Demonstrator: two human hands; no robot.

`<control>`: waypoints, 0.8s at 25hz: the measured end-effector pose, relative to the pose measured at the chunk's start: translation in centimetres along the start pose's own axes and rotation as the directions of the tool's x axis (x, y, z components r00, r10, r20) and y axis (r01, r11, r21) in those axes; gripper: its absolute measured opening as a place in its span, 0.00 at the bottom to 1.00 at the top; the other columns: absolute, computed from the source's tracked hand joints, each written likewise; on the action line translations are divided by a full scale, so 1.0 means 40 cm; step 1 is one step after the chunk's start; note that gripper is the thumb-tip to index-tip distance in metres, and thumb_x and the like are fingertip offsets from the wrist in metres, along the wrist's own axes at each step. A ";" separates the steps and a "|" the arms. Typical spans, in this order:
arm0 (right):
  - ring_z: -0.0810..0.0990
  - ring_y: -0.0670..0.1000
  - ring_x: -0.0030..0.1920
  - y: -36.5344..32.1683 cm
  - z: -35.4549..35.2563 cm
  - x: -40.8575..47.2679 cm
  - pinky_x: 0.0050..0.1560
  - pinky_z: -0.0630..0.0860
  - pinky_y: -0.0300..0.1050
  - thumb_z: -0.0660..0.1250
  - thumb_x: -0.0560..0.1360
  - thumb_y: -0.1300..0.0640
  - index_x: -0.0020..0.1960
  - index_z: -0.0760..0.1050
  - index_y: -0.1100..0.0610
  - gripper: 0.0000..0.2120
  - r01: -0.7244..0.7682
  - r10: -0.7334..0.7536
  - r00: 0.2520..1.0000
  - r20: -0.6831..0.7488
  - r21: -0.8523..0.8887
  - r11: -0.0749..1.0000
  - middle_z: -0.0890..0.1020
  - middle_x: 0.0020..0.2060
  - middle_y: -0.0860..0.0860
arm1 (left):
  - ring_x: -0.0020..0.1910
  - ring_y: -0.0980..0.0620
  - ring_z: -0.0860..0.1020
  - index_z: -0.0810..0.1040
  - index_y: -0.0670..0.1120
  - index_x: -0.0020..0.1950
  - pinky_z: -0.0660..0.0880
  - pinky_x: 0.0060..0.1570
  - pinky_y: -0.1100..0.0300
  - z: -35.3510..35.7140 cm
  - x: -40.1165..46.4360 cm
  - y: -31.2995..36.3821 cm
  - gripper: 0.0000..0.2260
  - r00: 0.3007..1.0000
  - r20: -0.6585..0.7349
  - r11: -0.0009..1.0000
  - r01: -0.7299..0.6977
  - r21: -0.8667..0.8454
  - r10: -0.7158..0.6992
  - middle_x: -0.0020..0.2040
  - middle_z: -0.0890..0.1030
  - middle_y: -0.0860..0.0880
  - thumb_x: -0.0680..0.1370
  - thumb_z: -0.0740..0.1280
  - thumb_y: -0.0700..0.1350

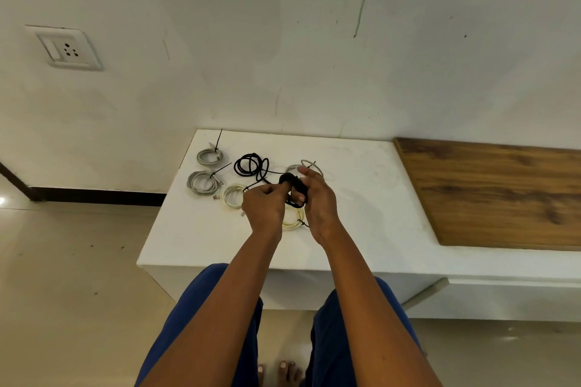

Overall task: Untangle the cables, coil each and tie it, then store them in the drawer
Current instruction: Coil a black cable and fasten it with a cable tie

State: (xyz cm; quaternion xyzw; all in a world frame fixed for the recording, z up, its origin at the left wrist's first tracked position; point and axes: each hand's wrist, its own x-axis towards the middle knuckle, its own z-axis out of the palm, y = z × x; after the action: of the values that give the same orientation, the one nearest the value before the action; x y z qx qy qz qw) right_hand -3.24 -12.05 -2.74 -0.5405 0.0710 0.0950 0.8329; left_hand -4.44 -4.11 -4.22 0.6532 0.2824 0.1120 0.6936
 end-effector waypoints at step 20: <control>0.61 0.49 0.26 -0.040 -0.027 0.010 0.33 0.62 0.41 0.52 0.78 0.63 0.40 0.74 0.61 0.15 -0.106 0.107 0.994 -0.002 -0.144 0.984 0.64 0.17 0.48 | 0.37 0.55 0.79 0.82 0.44 0.44 0.71 0.36 0.71 0.012 -0.020 -0.015 0.06 0.962 0.124 0.959 -0.257 0.120 0.242 0.37 0.82 0.49 0.77 0.66 0.44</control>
State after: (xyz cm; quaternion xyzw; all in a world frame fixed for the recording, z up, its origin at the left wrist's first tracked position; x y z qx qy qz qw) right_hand -2.51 -13.63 -1.84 -0.5945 0.0905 0.1458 0.7856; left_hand -4.97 -5.02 -4.61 0.7342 0.1667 0.1439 0.6422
